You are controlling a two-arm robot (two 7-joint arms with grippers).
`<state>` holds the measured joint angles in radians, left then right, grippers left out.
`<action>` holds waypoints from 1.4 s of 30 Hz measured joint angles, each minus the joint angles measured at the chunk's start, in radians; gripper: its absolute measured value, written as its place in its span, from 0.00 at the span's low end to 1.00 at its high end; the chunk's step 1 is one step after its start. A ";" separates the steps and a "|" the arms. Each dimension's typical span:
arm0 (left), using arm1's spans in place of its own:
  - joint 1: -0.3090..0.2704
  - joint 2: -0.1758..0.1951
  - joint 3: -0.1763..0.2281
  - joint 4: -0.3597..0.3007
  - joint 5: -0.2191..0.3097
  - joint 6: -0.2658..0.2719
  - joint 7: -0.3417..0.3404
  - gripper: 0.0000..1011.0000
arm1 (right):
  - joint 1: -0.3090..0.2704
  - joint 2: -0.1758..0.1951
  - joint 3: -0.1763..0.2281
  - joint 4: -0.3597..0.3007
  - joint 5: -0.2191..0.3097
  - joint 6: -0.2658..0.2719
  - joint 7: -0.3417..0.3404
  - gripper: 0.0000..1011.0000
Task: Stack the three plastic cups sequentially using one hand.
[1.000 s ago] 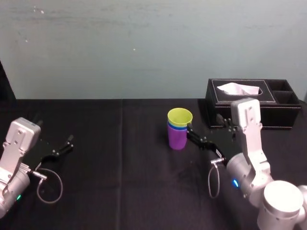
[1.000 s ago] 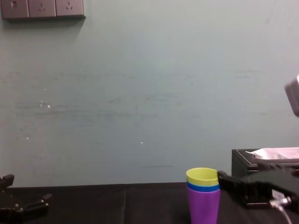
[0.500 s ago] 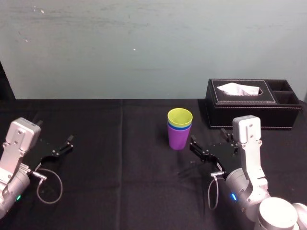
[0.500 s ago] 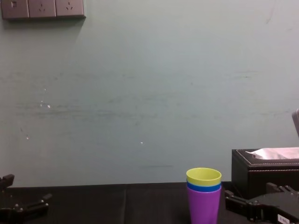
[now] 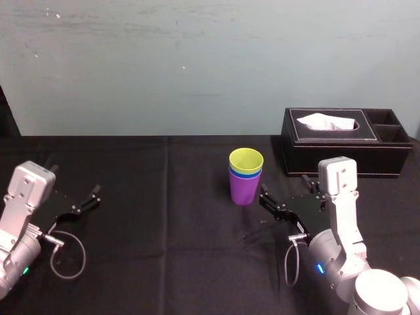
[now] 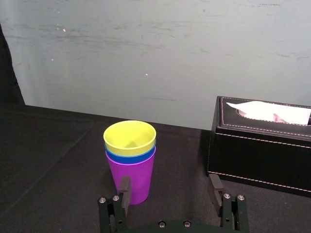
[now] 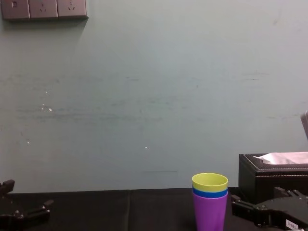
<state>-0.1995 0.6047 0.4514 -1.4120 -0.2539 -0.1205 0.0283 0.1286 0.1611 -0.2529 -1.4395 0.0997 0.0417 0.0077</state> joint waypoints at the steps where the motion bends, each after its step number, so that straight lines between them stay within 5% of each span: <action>1: 0.000 0.000 0.000 0.000 0.000 0.000 0.000 0.99 | 0.000 0.000 0.000 0.000 0.000 0.000 0.000 0.99; 42: 0.000 0.000 0.000 0.000 0.000 0.000 0.000 0.99 | 0.001 0.002 -0.001 -0.003 0.002 0.004 0.001 0.99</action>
<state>-0.1995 0.6047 0.4514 -1.4120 -0.2540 -0.1205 0.0283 0.1296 0.1627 -0.2540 -1.4422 0.1013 0.0456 0.0085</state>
